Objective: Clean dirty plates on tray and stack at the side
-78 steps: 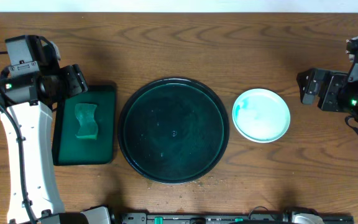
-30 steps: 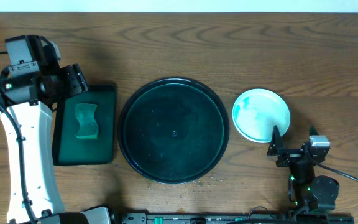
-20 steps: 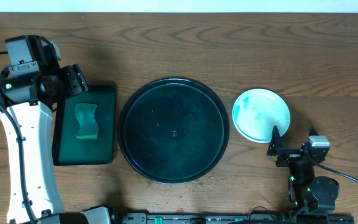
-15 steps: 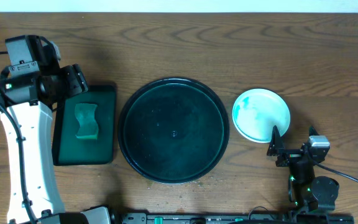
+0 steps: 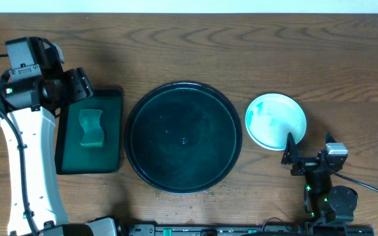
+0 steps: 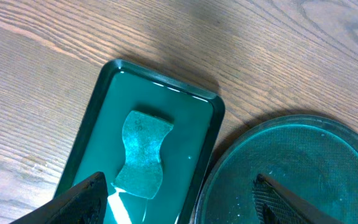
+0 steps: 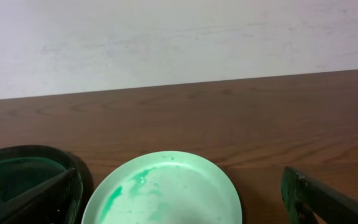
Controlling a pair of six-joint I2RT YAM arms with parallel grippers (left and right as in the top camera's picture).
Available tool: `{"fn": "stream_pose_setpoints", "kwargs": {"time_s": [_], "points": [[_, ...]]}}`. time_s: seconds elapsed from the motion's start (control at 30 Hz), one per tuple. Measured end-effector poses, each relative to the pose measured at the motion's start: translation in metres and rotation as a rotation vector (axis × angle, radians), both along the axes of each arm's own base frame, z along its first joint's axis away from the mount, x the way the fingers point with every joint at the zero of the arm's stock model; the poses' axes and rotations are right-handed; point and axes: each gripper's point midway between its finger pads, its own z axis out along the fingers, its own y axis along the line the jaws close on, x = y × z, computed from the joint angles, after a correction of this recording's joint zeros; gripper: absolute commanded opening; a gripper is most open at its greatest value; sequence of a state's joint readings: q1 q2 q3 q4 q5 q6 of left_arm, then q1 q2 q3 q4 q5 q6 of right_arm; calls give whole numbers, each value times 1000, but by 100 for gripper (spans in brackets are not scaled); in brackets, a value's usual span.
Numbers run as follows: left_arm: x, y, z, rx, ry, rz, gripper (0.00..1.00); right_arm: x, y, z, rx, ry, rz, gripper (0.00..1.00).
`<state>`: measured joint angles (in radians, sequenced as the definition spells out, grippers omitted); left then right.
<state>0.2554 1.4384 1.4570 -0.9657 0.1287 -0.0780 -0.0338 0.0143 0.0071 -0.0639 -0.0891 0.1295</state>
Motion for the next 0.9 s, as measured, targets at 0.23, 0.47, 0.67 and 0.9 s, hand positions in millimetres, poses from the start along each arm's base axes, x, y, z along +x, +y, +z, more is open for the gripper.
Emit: {"fn": "stream_pose_setpoints", "kwargs": {"time_s": [0.23, 0.47, 0.67, 0.9], "points": [[-7, -2, 5, 14, -32, 0, 75, 0, 0, 0, 0, 0, 0, 99], [-13, -29, 37, 119, -399, -79, 75, 0, 0, 1, 0, -3, -1, 99], [-56, -41, 28, 185, -672, -99, 75, 0, 0, 1, 1, -3, -1, 99], [-91, -54, -28, 262, -796, -164, 75, 0, 0, 1, 1, -3, -1, 99]]}}
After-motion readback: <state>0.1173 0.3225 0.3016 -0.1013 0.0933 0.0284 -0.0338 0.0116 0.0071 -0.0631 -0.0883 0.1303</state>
